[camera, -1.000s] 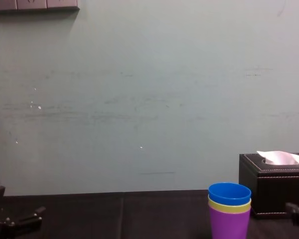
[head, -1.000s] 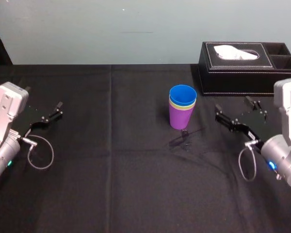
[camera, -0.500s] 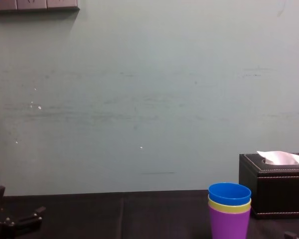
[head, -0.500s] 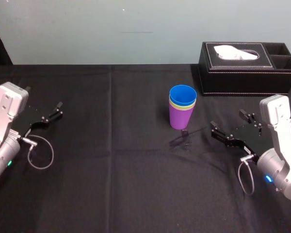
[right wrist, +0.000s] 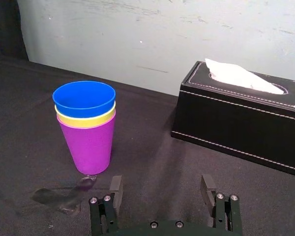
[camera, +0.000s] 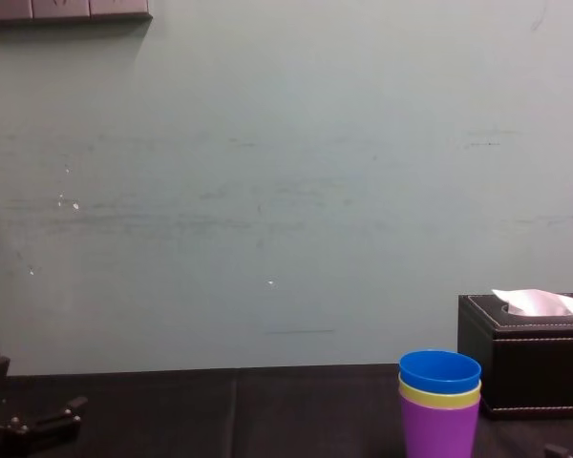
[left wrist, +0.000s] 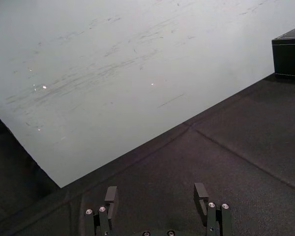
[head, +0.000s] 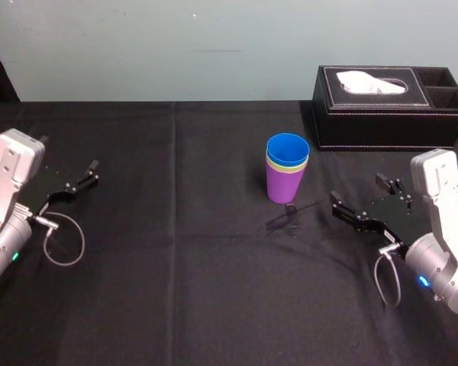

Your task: Stack the three plastic cups sequentially using one hand.

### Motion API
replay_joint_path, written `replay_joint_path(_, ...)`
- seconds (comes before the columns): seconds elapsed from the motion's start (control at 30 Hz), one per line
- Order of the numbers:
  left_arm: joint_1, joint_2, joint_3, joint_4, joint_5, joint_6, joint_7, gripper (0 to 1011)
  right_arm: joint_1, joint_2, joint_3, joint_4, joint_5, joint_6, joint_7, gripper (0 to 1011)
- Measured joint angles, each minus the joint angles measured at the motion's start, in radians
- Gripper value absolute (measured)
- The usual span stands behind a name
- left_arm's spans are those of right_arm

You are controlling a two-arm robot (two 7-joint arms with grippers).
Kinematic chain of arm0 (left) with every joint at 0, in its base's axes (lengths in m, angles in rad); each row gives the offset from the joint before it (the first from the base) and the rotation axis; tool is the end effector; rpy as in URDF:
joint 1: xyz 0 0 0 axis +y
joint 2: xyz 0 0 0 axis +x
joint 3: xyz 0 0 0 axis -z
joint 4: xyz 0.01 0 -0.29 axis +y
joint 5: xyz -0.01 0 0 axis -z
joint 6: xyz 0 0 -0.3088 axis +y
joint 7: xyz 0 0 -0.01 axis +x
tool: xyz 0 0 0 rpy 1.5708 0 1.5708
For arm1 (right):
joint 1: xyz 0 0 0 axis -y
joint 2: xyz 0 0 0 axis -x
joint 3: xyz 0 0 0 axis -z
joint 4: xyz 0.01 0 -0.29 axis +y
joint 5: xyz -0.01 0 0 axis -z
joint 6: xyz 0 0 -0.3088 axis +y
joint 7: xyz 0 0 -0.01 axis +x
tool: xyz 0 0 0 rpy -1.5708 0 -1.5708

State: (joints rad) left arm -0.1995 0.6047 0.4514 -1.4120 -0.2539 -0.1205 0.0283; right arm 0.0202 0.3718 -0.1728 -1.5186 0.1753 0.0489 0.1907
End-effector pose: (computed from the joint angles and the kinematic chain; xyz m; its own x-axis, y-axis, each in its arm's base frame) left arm 0.3581 0.0827 -0.3023 0.2923 0.8803 0.3737 -0.9553 0.2873 0.0703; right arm 0.3292 -0.0626 -0.3094 0.3397 -0.9261 0.1641 0.9342 0.3120 -0.1730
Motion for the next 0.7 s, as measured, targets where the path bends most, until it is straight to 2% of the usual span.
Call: replay_joint_path(0.7, 0.0, 0.0, 0.0, 0.0, 0.0, 0.0, 0.0, 1011, 0.0, 0.001, -0.003, -0.002, -0.002, 0.001, -0.005, 1003)
